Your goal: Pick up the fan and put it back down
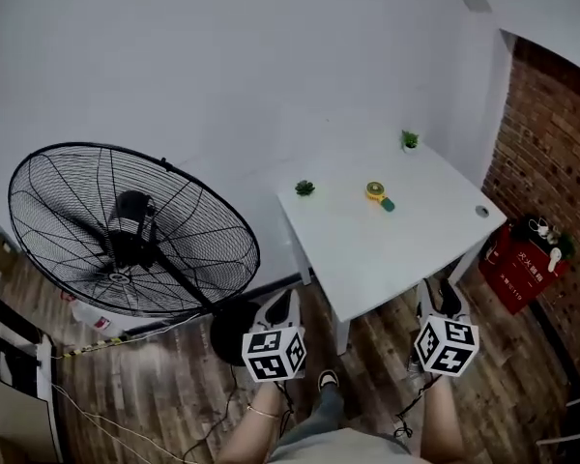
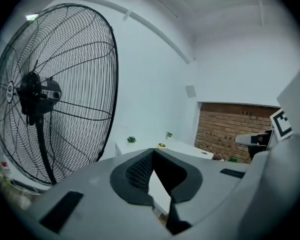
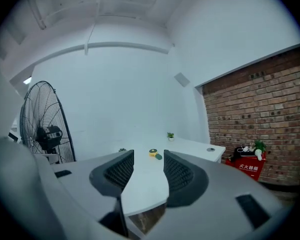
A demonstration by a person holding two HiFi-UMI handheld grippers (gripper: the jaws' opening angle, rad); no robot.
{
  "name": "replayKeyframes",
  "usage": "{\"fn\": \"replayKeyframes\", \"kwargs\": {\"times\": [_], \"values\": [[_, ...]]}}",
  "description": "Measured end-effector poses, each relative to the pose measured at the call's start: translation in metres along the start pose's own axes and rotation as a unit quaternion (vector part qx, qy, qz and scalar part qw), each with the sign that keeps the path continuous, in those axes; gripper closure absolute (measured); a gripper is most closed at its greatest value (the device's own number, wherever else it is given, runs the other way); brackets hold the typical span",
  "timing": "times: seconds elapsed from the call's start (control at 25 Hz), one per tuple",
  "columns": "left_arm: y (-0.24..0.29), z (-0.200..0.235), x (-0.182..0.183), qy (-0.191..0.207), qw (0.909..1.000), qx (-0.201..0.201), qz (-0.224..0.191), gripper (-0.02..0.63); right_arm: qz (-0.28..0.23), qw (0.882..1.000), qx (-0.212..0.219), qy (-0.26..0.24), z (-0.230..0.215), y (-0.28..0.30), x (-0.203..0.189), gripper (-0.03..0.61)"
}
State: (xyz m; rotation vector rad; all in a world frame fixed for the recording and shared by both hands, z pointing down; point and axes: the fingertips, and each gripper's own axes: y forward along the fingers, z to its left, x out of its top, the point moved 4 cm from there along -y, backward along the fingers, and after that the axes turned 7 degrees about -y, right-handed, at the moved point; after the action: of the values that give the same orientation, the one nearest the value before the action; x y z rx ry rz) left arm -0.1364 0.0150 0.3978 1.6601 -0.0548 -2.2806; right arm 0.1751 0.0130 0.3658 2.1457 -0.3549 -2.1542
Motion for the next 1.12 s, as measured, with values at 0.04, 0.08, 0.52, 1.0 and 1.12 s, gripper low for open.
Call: {"fn": "replayKeyframes", "kwargs": {"times": [0.04, 0.08, 0.52, 1.0, 1.12], "values": [[0.012, -0.001, 0.004, -0.001, 1.0, -0.003, -0.001, 0.603, -0.001, 1.0, -0.002, -0.001, -0.001, 0.011, 0.004, 0.393], [0.024, -0.001, 0.009, -0.001, 1.0, -0.008, -0.001, 0.603, -0.003, 1.0, -0.003, -0.002, -0.003, 0.021, 0.009, 0.393], [0.16, 0.0, 0.052, 0.002, 0.999, -0.045, 0.005, 0.603, -0.006, 0.999, -0.033, -0.01, -0.017, 0.129, 0.051, 0.393], [0.241, 0.017, 0.067, -0.004, 0.9996, -0.017, 0.021, 0.603, 0.016, 1.0, -0.021, -0.002, -0.045, 0.216, 0.059, 0.391], [0.252, 0.021, 0.065, -0.014, 0.9997, -0.001, 0.021, 0.603, 0.03, 0.999, -0.008, -0.008, -0.055, 0.235, 0.058, 0.39]]}}
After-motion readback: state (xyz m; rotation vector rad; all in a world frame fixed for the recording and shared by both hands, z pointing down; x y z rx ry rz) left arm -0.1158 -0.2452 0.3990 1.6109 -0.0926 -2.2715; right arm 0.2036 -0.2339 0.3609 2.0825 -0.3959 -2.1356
